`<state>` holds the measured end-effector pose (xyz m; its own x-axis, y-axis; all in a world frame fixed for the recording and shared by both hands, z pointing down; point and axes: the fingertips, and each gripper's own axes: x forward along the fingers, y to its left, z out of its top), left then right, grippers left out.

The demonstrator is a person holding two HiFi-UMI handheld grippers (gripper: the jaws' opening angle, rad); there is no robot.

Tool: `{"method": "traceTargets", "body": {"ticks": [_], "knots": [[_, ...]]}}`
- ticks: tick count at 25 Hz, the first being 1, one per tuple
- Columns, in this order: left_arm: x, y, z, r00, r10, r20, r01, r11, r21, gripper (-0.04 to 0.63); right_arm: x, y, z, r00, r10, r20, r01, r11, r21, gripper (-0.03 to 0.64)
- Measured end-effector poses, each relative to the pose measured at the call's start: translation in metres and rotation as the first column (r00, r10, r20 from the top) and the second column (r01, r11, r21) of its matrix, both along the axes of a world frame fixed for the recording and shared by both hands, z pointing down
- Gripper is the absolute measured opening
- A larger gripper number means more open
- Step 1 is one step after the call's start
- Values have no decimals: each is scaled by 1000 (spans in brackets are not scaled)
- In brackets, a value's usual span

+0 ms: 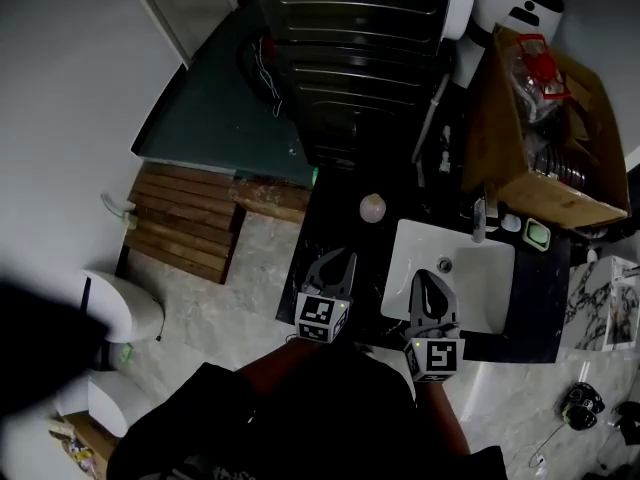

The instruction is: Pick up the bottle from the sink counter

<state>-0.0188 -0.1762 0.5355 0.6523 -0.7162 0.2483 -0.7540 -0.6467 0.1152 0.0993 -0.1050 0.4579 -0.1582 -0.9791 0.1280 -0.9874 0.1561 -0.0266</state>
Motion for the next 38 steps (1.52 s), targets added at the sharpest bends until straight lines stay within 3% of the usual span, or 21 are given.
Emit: {"method": "traceTargets", "body": {"ticks": [11, 13, 21, 25, 32, 35, 38], "knots": [[27, -72, 41, 999, 48, 18, -47, 998, -38, 36, 14, -42, 7, 997, 76, -10, -76, 997, -31, 39], [32, -84, 49, 998, 53, 25, -52, 998, -43, 94, 18, -48, 8, 995, 96, 5, -96, 995, -35, 39], [56, -122, 87, 989, 108, 98, -102, 992, -71, 213, 14, -67, 16, 994, 107, 11, -106, 993, -57, 39], [62, -135, 108, 991, 105, 80, -95, 988, -123, 225, 5, -68, 26, 996, 88, -22, -90, 992, -89, 39], [84, -146, 136, 964, 206, 166, -191, 976, -101, 253, -5, -71, 38, 996, 87, -8, -87, 988, -131, 39], [91, -146, 137, 967, 216, 132, -202, 973, -108, 262, -6, -69, 43, 997, 70, -45, -76, 987, -139, 39], [101, -150, 141, 959, 238, 152, -224, 970, -98, 264, -3, -67, 54, 995, 77, -57, -86, 982, -166, 38]]}}
